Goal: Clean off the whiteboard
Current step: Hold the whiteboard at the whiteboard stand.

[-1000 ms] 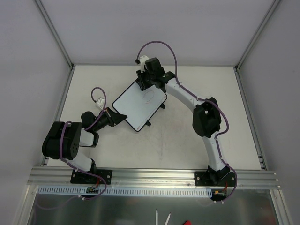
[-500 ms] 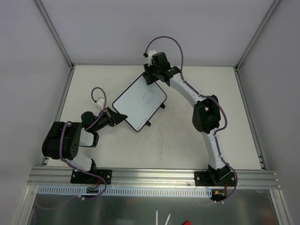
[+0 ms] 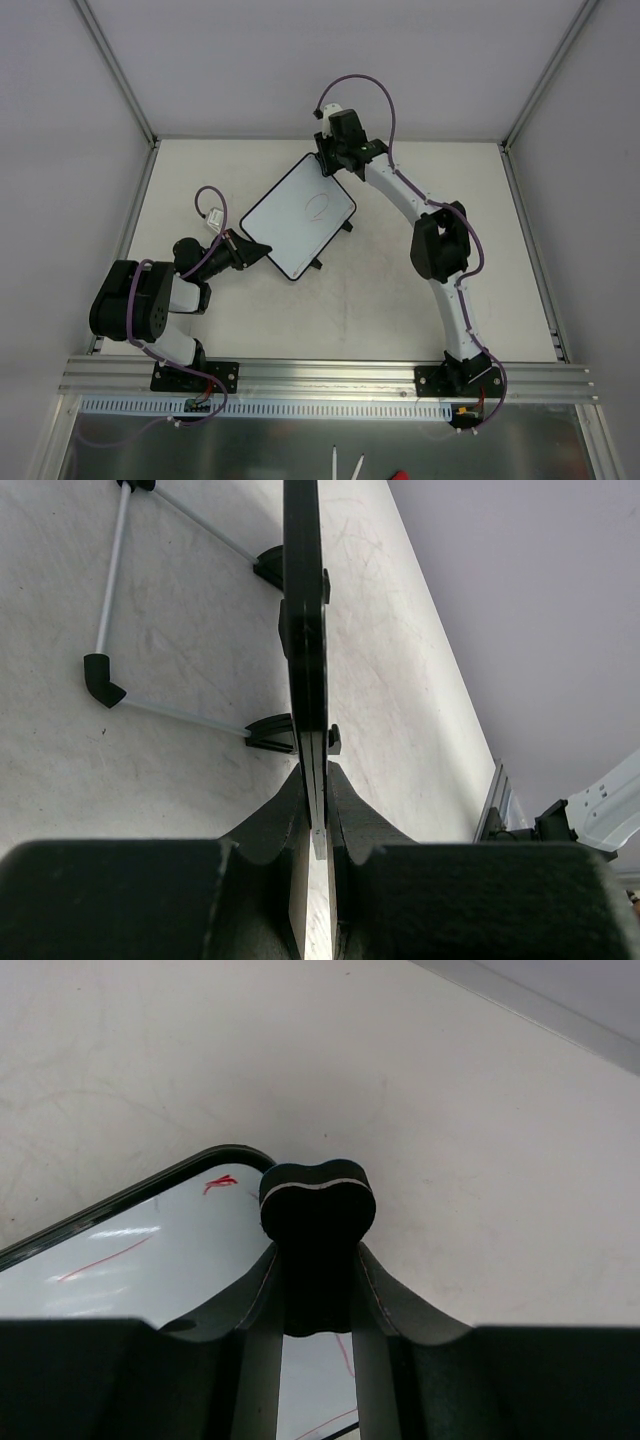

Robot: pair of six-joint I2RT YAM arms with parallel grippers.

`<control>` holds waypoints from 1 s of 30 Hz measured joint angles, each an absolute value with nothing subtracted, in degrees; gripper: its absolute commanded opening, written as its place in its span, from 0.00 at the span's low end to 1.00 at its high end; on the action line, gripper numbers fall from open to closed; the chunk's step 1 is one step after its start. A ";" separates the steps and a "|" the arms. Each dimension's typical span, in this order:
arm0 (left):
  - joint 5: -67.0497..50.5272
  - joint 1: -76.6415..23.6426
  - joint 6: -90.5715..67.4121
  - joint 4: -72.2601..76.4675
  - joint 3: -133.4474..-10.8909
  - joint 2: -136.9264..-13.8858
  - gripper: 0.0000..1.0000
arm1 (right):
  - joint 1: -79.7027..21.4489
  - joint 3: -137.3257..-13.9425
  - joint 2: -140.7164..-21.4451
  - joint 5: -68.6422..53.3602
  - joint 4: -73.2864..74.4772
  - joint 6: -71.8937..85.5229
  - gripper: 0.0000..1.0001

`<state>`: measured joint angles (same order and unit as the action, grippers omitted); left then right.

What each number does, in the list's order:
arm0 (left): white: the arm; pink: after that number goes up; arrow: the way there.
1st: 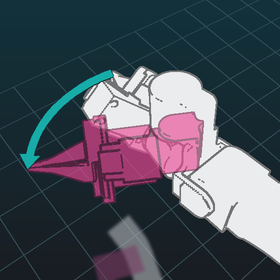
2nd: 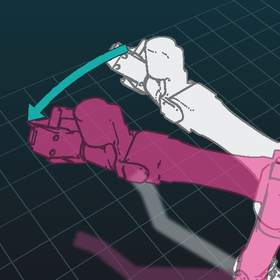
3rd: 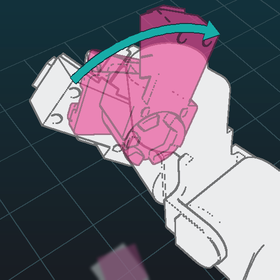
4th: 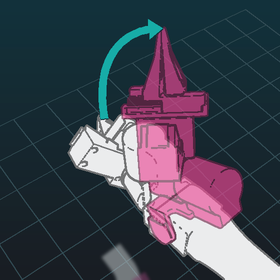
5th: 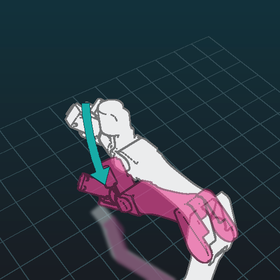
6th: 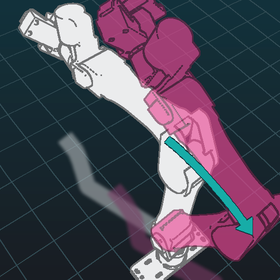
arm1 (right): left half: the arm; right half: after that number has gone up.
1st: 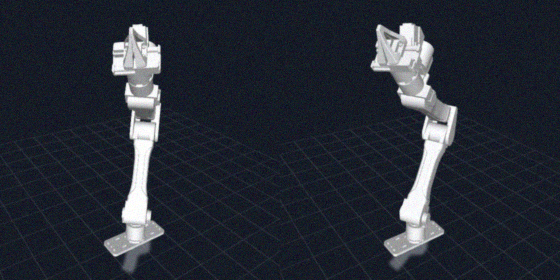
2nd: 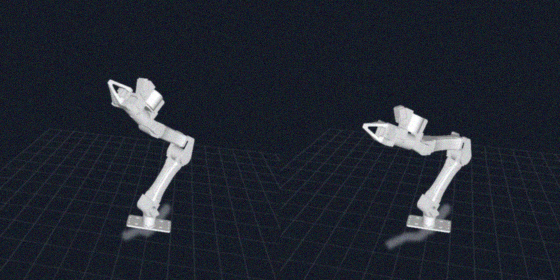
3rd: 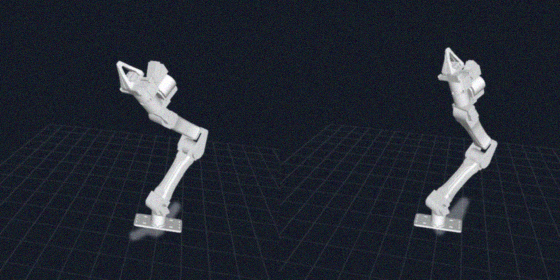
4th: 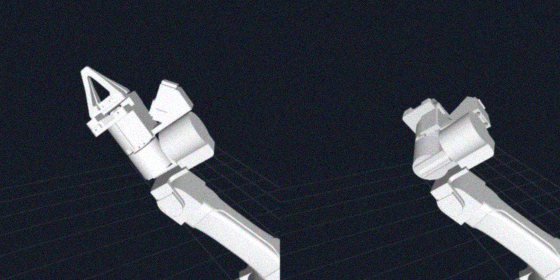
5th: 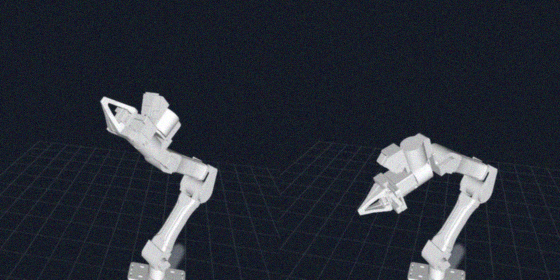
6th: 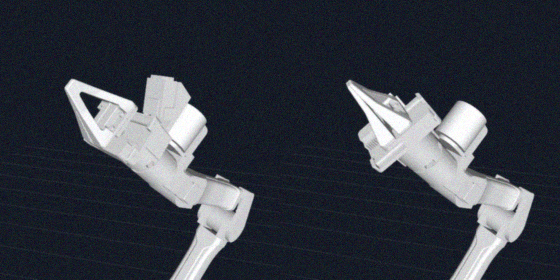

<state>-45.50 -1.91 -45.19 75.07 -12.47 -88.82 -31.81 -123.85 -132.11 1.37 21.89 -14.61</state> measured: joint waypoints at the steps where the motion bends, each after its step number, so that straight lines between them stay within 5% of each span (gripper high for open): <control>1: -45.50 -1.93 -45.19 75.07 -12.47 -88.79 0.00 | -31.62 -124.01 -132.25 1.87 21.96 -14.63 0.02; 30: -45.76 -1.93 -43.90 73.34 -12.25 -86.17 0.00 | -31.24 -122.10 -132.00 9.08 22.04 -15.88 0.00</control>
<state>-45.76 -1.93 -43.90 73.34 -12.25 -86.17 -31.24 -122.10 -132.00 9.08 22.04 -15.88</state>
